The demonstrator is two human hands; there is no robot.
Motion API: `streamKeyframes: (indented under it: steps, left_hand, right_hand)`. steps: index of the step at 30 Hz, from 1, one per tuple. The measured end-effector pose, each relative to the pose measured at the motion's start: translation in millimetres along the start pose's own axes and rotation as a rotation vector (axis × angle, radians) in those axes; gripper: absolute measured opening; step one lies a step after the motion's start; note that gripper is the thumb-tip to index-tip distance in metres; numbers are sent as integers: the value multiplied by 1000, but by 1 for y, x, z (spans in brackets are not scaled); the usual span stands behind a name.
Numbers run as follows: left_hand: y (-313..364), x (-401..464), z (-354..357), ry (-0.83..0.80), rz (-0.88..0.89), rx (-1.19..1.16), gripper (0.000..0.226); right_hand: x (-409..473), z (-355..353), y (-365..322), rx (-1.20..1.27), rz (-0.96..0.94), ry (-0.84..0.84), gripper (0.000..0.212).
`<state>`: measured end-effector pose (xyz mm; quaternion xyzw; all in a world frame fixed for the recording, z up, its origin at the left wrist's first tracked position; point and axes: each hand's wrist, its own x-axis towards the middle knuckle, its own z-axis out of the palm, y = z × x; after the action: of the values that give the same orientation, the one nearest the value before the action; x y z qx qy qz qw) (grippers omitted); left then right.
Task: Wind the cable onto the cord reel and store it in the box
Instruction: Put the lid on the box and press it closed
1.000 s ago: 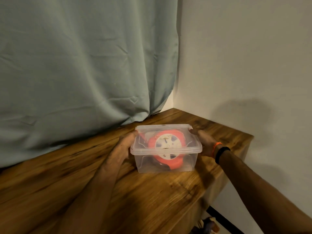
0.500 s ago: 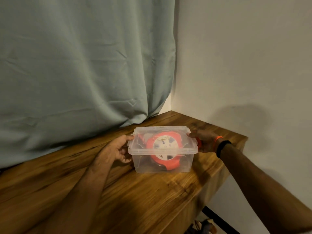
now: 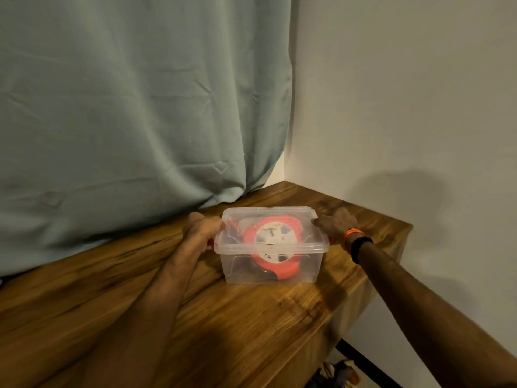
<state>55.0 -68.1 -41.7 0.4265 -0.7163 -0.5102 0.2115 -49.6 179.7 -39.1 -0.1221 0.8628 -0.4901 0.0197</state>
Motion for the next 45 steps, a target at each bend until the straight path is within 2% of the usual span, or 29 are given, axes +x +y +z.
streamKeyframes:
  steps: [3,6,8,11,15,18,21,23,24,26,28,30,33,38,45]
  left_hand:
    - [3,-2,4,139,54,172,45]
    - [6,-3,6,186,77,265,50]
    - [8,-8,11,223,116,318,47]
    - [10,-14,17,232,216,485,43]
    - [10,-12,13,215,222,510,46]
    - [7,-12,13,204,229,537,42]
    - [2,-16,10,157,310,618,35]
    - [-2,-24,6,106,483,630,45]
    - [-4,-29,4,51,592,613,51]
    - [-8,-42,0,-131,790,635,58]
    - [-12,-51,0,-339,857,757,60]
    - [-17,-50,5,-432,876,869,58]
    - [-18,-42,12,-418,942,917,56]
    - [2,-12,43,-490,991,886,56]
    - [48,27,132,-583,1024,738,60]
  right_hand:
    - [3,2,2,-63,-11,8,33]
    - [7,4,2,-135,-36,13,26]
    - [10,5,3,-179,-40,20,28]
    - [15,7,3,-241,-45,17,32]
    - [14,20,-9,-544,-90,129,30]
    - [14,23,-10,-609,-82,118,33]
    - [11,20,-5,-695,-135,107,34]
    - [3,20,-6,-761,-334,140,37]
    - [-2,21,-6,-749,-478,103,43]
    - [-15,21,-8,-680,-680,-117,59]
    - [-27,24,-8,-703,-741,-307,72]
    - [-30,29,-4,-770,-750,-364,75]
    - [-30,34,0,-840,-733,-334,71]
    - [-13,38,4,-904,-618,-235,71]
    - [52,23,25,-963,-412,-88,70]
